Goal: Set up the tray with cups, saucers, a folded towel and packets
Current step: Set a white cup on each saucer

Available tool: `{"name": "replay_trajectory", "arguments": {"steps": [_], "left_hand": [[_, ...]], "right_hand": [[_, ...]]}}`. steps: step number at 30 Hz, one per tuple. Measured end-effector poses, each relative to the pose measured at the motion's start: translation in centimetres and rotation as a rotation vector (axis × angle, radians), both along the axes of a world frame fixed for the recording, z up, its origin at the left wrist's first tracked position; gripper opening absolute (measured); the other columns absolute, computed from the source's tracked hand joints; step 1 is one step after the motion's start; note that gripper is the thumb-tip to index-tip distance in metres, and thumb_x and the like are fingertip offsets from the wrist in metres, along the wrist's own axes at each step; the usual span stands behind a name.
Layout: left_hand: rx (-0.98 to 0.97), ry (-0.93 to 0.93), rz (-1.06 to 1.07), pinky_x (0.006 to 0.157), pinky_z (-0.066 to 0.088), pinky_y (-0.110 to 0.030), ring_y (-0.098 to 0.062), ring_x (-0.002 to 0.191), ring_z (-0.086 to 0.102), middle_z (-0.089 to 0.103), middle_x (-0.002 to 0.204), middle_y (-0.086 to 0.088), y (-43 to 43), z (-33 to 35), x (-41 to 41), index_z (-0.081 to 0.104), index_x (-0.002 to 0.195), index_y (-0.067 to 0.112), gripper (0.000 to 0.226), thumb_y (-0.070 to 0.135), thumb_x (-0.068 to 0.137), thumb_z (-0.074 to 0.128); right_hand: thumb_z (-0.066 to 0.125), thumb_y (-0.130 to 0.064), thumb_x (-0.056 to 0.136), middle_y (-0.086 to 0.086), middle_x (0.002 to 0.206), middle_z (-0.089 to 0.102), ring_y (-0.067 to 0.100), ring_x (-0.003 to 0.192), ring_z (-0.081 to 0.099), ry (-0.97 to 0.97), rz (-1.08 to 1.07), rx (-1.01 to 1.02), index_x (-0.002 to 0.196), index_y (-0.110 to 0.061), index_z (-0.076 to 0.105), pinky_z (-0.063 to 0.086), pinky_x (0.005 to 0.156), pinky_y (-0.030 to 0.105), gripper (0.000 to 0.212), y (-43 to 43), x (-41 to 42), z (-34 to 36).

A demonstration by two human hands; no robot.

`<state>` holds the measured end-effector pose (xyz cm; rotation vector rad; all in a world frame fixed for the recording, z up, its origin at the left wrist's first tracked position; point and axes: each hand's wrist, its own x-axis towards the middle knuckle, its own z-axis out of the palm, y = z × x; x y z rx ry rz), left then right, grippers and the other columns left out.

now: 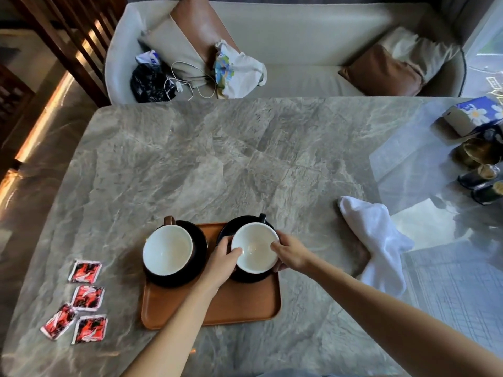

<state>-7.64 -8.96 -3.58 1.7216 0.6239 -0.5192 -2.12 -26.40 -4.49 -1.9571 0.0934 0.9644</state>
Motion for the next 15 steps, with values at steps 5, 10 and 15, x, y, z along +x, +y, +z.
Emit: {"name": "replay_trajectory", "arguments": {"steps": [5,10,15], "left_hand": [[0.023,0.026,-0.062,0.101,0.045,-0.044,-0.017,0.113,0.052,0.055,0.124,0.002,0.7,-0.5,0.2,0.049,0.121,0.027,0.032,0.026,0.09,0.05],[0.035,0.044,-0.085,0.104,0.043,-0.044,-0.019,0.12,0.05,0.051,0.132,0.001,1.0,-0.7,0.4,0.045,0.129,0.026,0.039,0.029,0.09,0.05],[0.033,0.047,-0.081,0.105,0.042,-0.044,-0.02,0.126,0.046,0.046,0.14,0.001,1.0,-0.7,0.2,0.038,0.136,0.022,0.048,0.031,0.09,0.051]], "right_hand": [[0.037,-0.014,0.087,0.014,0.091,0.065,0.02,0.052,0.065,-0.024,0.021,-0.053,0.123,-0.014,0.05,0.06,0.056,0.034,0.038,0.4,0.4,-0.4],[0.038,-0.017,0.09,0.017,0.089,0.068,0.024,0.057,0.067,-0.061,0.065,-0.077,0.122,-0.013,0.051,0.06,0.057,0.035,0.035,0.5,0.7,-0.5],[0.04,-0.025,0.094,0.001,0.078,0.064,0.02,0.052,0.067,-0.14,0.1,-0.085,0.115,-0.021,0.053,0.059,0.052,0.031,0.025,0.6,1.2,-0.5]]}}
